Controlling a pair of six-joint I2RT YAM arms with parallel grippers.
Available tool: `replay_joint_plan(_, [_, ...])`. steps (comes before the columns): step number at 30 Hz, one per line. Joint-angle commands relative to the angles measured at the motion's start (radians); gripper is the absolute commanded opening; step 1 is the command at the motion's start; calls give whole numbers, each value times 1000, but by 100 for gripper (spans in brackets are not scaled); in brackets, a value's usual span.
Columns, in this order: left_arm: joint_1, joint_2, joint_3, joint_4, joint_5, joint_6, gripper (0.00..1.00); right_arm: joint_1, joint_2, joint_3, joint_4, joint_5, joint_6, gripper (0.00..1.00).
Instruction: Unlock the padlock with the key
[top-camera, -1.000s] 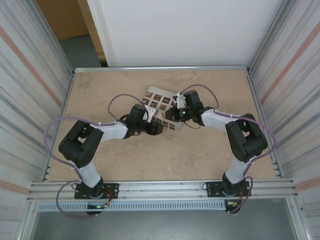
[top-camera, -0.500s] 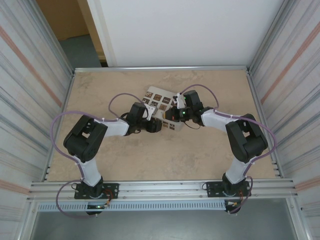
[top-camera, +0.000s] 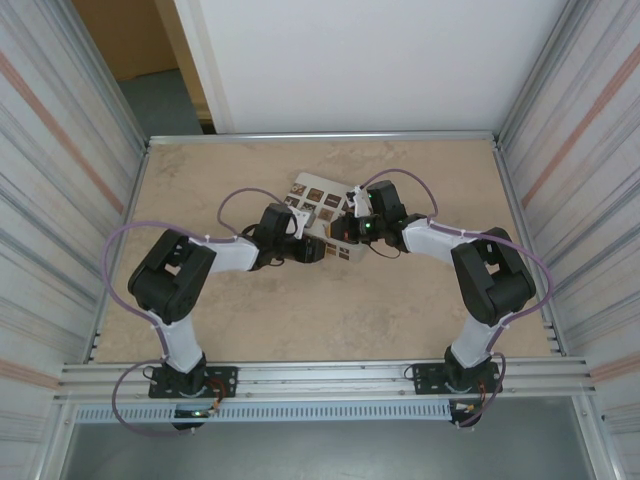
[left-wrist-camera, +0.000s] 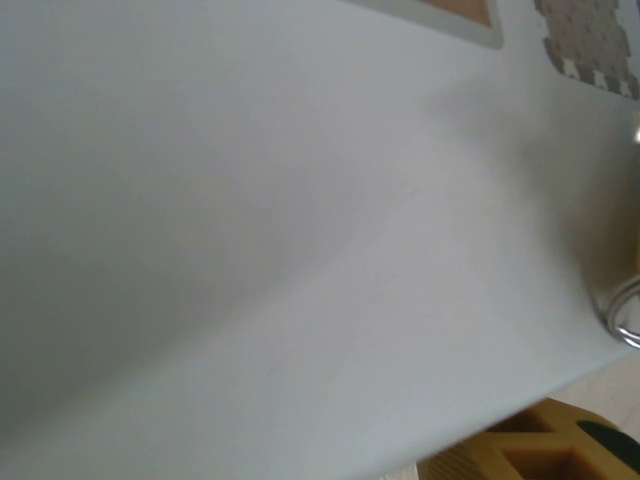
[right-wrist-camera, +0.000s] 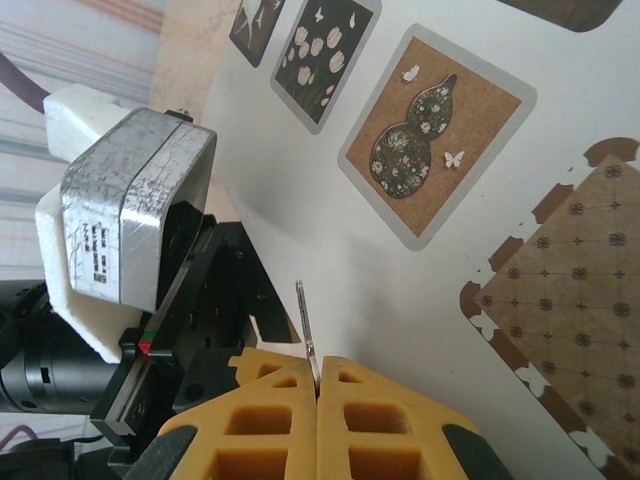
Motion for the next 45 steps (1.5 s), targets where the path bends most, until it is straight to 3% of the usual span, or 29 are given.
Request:
replay_joint_plan(1, [0, 20, 33, 68, 19, -46, 45, 13, 21, -43, -91, 46, 15, 0])
replay_joint_plan(14, [-14, 52, 58, 42, -39, -145, 42, 17, 20, -43, -86, 49, 20, 0])
replay_joint_plan(22, [-15, 48, 54, 49, -59, -155, 29, 19, -5, -45, -85, 48, 20, 0])
replay_joint_plan(37, [-33, -65, 27, -28, -34, -224, 22, 0, -295, -152, -223, 107, -130, 0])
replay_joint_plan(45, [-34, -119, 58, -131, 37, -309, 16, 84, -417, -253, -297, 250, -259, 0])
